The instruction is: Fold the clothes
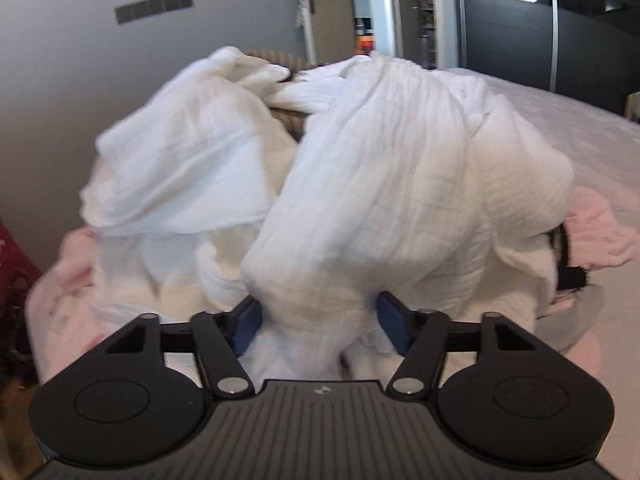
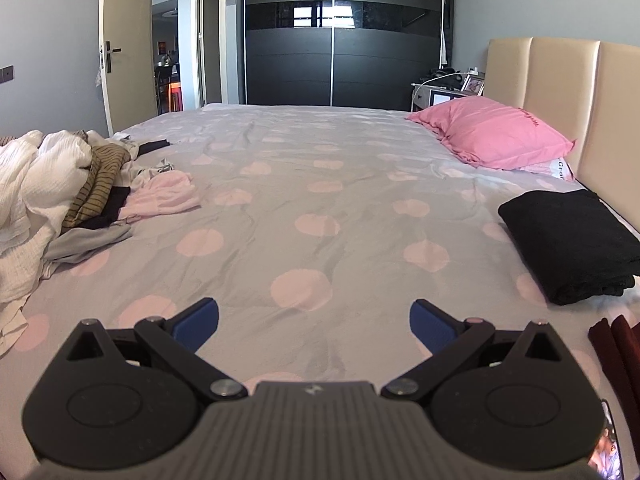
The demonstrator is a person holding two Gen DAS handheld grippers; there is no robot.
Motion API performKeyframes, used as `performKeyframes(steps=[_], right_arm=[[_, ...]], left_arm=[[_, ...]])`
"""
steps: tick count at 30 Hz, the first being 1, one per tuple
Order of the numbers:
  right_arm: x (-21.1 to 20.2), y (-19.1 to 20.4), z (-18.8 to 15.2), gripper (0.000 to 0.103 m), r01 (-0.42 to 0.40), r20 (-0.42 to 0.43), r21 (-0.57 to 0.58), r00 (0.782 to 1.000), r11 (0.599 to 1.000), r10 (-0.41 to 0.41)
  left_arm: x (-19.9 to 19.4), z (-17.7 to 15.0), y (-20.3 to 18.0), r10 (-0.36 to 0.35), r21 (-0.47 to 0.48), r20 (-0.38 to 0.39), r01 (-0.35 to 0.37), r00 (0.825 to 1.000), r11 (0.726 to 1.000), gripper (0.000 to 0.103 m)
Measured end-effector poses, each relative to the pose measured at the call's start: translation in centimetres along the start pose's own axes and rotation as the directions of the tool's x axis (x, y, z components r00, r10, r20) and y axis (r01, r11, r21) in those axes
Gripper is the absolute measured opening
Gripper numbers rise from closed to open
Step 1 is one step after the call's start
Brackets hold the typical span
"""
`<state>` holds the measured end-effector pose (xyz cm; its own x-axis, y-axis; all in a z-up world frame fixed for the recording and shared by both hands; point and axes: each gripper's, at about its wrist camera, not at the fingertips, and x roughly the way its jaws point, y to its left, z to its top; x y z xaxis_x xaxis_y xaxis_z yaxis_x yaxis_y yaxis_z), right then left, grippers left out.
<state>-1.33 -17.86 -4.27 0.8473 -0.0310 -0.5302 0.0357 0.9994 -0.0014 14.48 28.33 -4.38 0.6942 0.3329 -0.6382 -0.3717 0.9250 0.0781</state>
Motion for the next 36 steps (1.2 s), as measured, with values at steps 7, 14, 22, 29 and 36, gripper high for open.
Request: performKeyframes(steps=[7, 14, 22, 29, 36], right_arm=[[0.1, 0.9, -0.3, 0.103, -0.012, -0.010, -0.032, 1.000, 0.999, 0.012], [-0.3, 1.6, -0.7, 0.103, -0.038, -0.036, -0.059, 0.999, 0.998, 0.036], [-1.6, 1.0, -0.4, 0.103, -0.021, -0.019, -0.057, 1.000, 0.998, 0.020], [-2.4, -0.8, 0.1, 0.103, 0.020, -0.019, 0.011, 1.000, 1.000, -0.019], [-2.2, -2.1, -0.1, 0.103, 0.031, -0.061, 0.061, 0.998, 0.998, -0.028]], left_arm=[[-3.1, 0.4, -0.7, -0.035, 0.036, 0.108, 0.031, 0.994, 0.999, 0.006], [-11.1, 0.6, -4.8, -0.263, 0.186, 0.234, 0.223, 0.936, 0.957, 0.004], [-19.9, -1.8, -12.7, -0.615, 0.429, 0.175, 0.502, 0.769, 0.751, 0.004], [-25.5, -7.7, -19.7, -0.835, 0.580, -0.118, 0.720, 0.538, 0.382, 0.004], [-24.5, -13.8, -22.2, -0.747, 0.540, -0.415, 0.801, 0.520, 0.257, 0.005]])
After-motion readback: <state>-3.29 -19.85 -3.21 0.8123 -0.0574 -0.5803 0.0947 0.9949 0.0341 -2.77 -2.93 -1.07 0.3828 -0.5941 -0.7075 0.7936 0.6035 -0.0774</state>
